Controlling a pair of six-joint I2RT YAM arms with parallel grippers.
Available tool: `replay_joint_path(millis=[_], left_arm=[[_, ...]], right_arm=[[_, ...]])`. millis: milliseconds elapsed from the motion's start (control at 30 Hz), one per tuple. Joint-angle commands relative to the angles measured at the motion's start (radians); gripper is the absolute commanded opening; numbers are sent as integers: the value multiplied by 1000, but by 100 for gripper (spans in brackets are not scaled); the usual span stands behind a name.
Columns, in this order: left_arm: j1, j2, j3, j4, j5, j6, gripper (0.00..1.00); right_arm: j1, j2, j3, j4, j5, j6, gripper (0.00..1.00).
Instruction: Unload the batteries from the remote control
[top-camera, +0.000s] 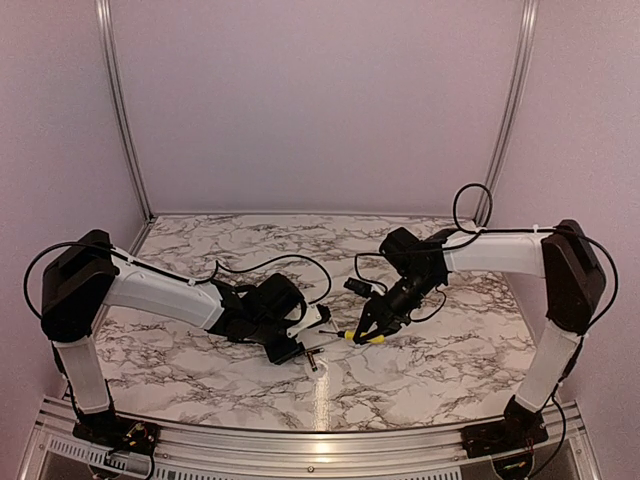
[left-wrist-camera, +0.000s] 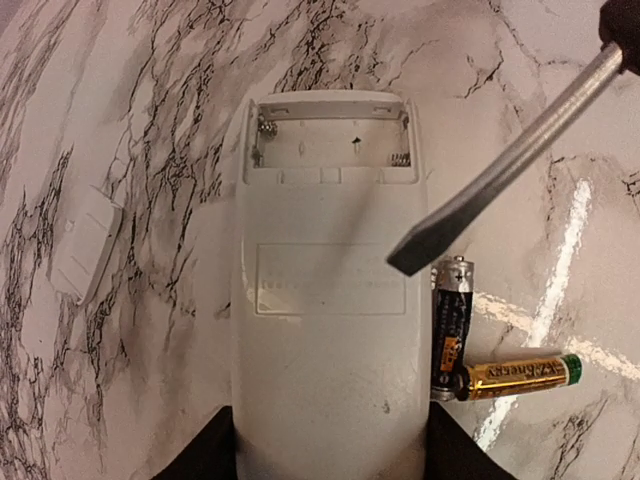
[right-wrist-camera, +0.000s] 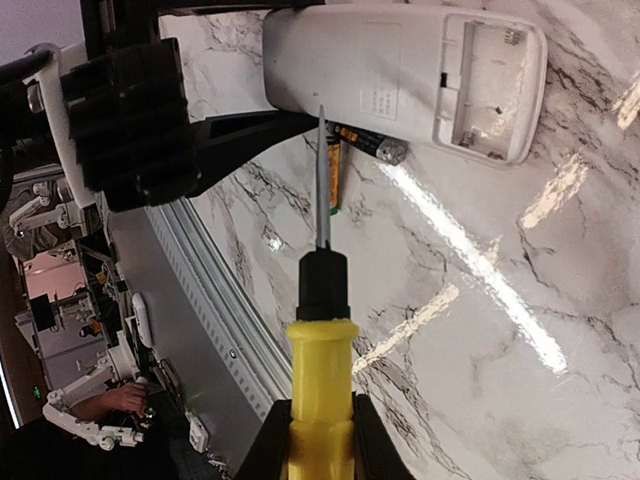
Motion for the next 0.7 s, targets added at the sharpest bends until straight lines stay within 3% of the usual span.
replay_joint_path(millis=[0, 667], left_arm=[[1, 17, 23, 25, -4, -15, 0], [12, -34, -20, 8, -50, -43, 0]], right_arm=[[5, -26, -9, 27, -17, 0, 0], [3, -110, 23, 97, 173, 126, 0]])
